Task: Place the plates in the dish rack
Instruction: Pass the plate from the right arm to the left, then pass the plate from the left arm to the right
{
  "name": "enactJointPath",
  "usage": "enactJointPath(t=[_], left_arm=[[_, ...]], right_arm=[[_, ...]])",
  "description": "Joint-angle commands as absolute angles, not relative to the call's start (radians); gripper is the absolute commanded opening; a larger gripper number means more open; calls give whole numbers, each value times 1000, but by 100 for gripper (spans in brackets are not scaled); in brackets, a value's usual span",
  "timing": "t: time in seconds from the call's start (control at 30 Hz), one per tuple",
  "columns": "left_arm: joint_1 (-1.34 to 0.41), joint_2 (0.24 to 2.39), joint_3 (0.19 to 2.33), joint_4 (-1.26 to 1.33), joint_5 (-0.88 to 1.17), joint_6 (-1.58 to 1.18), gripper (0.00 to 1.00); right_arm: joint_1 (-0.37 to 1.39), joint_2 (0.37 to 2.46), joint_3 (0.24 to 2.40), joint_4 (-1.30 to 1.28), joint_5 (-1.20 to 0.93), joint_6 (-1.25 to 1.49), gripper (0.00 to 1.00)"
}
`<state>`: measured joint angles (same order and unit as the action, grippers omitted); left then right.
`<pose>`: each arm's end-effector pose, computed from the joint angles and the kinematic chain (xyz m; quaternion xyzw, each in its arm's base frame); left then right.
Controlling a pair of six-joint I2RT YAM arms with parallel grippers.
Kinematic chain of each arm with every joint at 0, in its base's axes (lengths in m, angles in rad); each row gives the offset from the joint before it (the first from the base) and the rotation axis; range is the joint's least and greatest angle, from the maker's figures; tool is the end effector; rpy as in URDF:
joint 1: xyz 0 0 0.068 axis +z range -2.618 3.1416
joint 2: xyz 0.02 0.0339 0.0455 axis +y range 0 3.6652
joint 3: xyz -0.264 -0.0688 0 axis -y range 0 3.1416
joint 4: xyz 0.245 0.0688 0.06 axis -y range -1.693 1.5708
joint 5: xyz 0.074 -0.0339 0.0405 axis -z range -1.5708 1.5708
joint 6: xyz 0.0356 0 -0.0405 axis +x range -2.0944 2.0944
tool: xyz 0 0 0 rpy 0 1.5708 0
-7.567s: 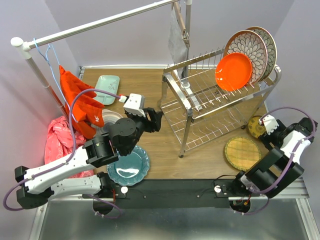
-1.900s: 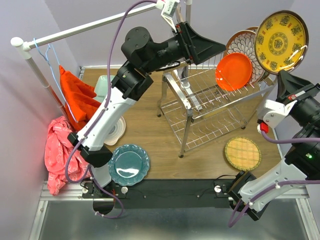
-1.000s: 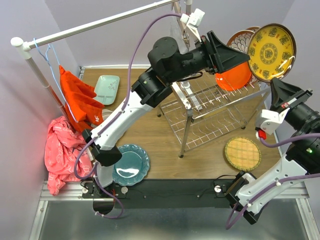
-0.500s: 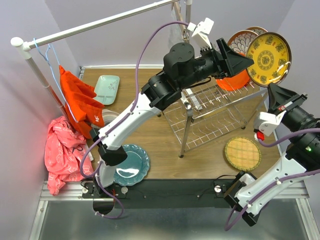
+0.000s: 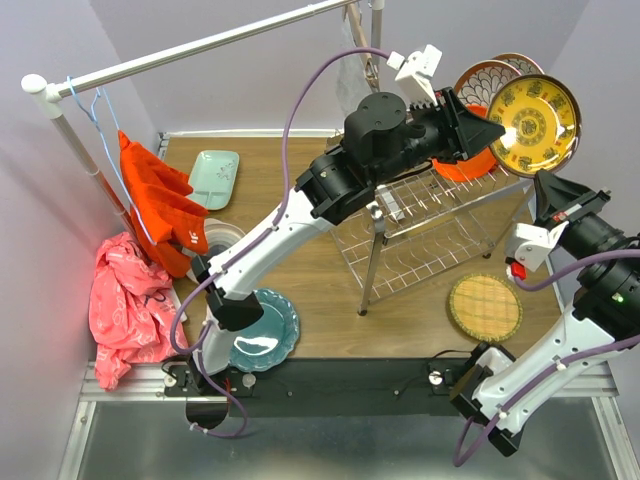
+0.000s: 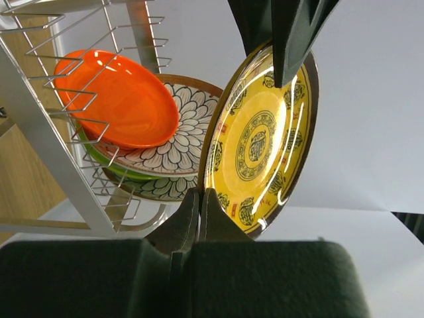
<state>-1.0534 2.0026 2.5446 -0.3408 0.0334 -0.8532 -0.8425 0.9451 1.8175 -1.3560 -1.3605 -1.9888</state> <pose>0.2051 -0.3628 0.5530 0.0761 0.6280 -0.6375 0.4398 0.0586 -0.0134 0.5158 -0.6341 0.3826 -0.3141 0.5940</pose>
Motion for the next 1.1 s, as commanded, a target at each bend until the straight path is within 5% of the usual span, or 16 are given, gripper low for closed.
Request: enactJointPath(t=[0.0,0.2,0.33,0.47,0.63,0.7,0.97,1.07], left_arm=[[-1060,2017,2569,-400,8,-789,23],[-1060,2016,2566,-387,-23,-761,0],[-1054,2003,2554,-339,-17,-773,0],[-1040,1979,2520,-281,-11,-807,0],[-1008,1951,2503,-213,-5,-847,0],[-994,1936,2488,-186,-5,-865,0],[-917,1888,2477,-138,-5,-865,0],[-894,1864,2464,-135,-8,-835,0]], right_arm=[[-827,940,1816,-1390,-1345,-2410,1],[-821,943,1815,-1390,-1370,-2453,1],[-822,948,1818,-1390,-1390,-2450,10],[-821,951,1821,-1390,-1402,-2427,39],[-821,951,1815,-1388,-1404,-2392,53],[-821,951,1815,-1390,-1408,-2370,68],[-822,968,1884,-1388,-1443,-2191,100],[-822,977,1919,-1384,-1474,-2039,100]])
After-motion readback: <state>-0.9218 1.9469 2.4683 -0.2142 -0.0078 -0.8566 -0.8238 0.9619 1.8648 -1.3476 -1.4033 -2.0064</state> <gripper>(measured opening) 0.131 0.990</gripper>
